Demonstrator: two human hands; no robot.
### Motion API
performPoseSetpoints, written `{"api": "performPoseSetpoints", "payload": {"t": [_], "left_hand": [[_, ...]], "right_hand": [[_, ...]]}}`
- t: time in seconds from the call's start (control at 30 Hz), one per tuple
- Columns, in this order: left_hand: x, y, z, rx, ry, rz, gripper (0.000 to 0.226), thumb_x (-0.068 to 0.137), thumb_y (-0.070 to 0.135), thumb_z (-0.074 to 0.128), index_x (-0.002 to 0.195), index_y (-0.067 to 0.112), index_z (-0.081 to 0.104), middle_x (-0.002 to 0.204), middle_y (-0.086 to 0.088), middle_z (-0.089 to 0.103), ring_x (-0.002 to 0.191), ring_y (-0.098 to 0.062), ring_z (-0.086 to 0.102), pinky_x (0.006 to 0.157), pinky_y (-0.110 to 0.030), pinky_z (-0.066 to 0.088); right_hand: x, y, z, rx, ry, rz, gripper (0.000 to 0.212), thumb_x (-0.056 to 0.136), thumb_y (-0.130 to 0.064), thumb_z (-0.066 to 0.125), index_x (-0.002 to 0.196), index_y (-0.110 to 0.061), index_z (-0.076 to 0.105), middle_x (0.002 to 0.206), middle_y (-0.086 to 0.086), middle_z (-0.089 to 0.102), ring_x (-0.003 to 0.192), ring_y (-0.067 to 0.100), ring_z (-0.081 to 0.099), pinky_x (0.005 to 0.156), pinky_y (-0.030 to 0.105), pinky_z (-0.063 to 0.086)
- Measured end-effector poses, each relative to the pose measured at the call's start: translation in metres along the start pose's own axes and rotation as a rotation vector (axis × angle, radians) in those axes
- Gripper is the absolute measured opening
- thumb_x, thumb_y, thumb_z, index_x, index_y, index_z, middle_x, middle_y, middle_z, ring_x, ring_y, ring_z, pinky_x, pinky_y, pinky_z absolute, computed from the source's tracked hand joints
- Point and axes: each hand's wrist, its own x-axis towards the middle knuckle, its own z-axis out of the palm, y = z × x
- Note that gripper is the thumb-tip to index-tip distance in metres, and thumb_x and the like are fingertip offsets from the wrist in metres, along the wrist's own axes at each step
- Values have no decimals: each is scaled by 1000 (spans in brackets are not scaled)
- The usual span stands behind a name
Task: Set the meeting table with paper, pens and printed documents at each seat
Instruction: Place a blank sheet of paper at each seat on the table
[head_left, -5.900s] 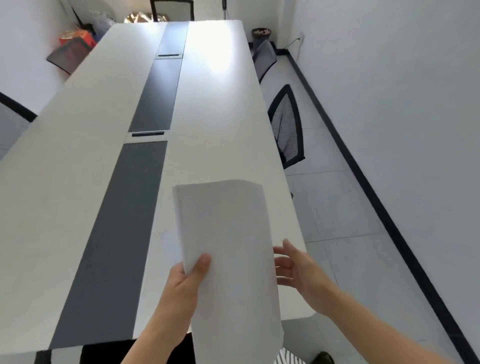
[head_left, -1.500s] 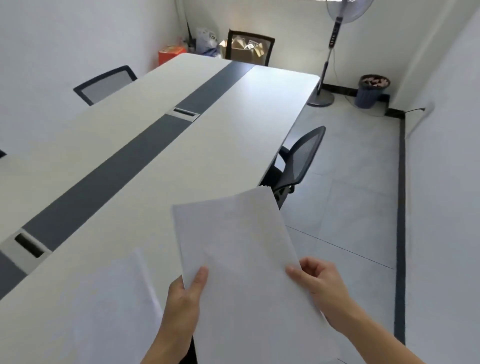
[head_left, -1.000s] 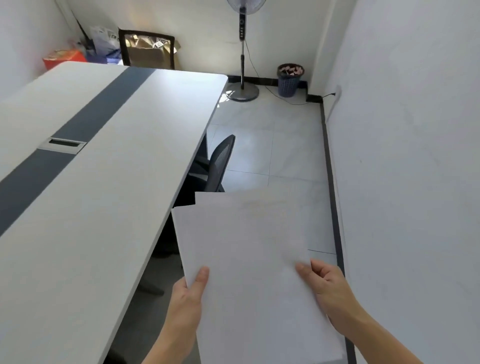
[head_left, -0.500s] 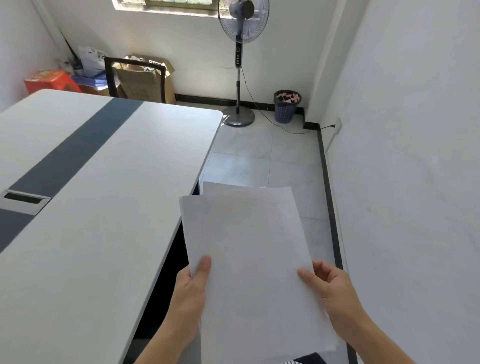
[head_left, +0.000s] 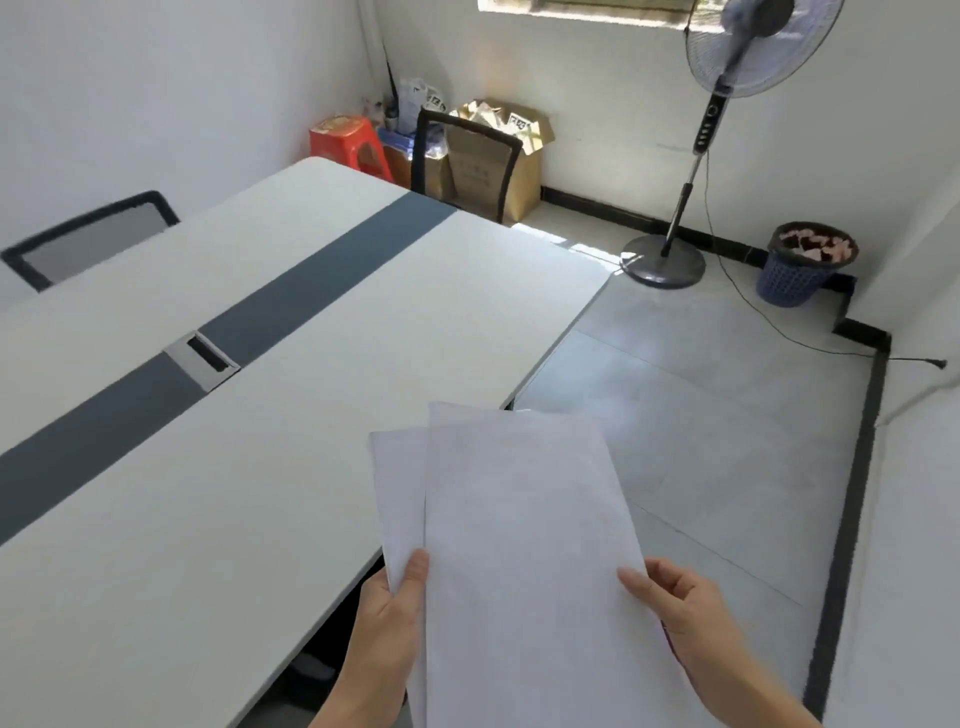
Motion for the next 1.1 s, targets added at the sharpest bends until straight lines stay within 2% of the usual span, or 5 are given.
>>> {"api": "performPoseSetpoints", "payload": {"t": [0.2,0.43,0.73,0.93,1.1], "left_hand": [[2,7,17,-97,270,11,29,98,29,47,107,13,69,102,1,76,98,-16,71,89,-36,52],[-14,-2,-29,-230,624,-3,23,96,31,51,107,16,67,102,3,75,100,-19,68,89,-40,52],[-30,-1,-105,-395,896,118,13,98,24,50,90,23,61,97,13,64,94,-9,59,94,-35,40],[-30,-24,-141,-480,1038,64,34,95,29,55,127,17,57,125,2,63,122,-23,55,110,-49,36],[-30,-35,-161,-499,1079,0,9,93,30,59,101,26,61,111,10,64,116,-22,55,106,-44,39]], "right_hand": [[81,-53,4,-317,-268,49,13,90,-12,67,94,-4,76,91,15,78,84,35,74,77,46,60],[154,-66,78,-597,-402,6,19,94,-20,60,89,-7,73,81,10,77,70,30,73,66,39,59],[219,-93,244,-707,-408,-180,21,93,-8,54,88,5,68,77,10,64,68,23,56,57,28,43],[272,-38,289,-937,-289,-101,19,86,-12,54,68,-6,56,63,9,49,56,23,40,55,29,32],[289,-5,292,-1023,-194,-19,19,83,-6,51,64,-6,50,59,10,45,47,21,38,50,28,31]]}}
